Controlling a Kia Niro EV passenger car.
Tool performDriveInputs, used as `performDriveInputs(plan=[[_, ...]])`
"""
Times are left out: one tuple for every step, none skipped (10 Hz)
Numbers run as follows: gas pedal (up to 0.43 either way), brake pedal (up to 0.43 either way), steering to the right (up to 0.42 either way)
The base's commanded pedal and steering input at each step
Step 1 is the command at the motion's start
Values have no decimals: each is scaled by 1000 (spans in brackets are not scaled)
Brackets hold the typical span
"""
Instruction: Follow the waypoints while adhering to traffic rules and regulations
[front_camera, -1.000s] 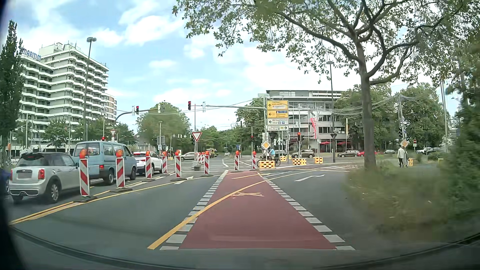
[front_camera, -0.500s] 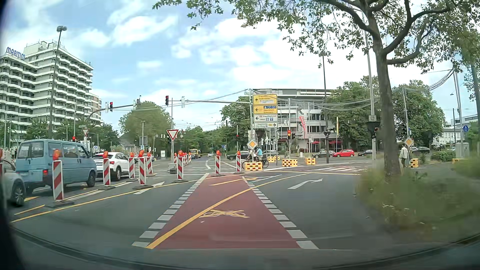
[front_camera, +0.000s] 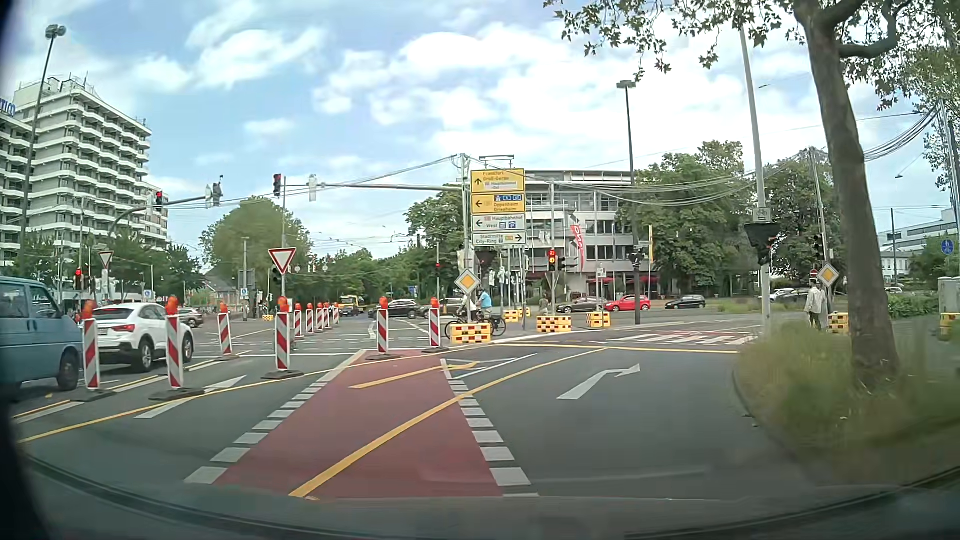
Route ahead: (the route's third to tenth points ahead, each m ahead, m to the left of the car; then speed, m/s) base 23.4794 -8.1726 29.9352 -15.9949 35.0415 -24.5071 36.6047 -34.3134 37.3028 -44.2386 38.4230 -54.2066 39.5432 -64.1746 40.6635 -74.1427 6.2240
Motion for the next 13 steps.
performDriveInputs(plan=[[0, 195, 81], [0, 189, 85], [0, 195, 89], [0, 195, 95], [0, 195, 99], [0, 195, 102], [0, 195, 108], [0, 128, 116], [0, 30, 124], [0, 30, 127], [0, 30, 132], [0, 30, 141], [0, 30, 147]])
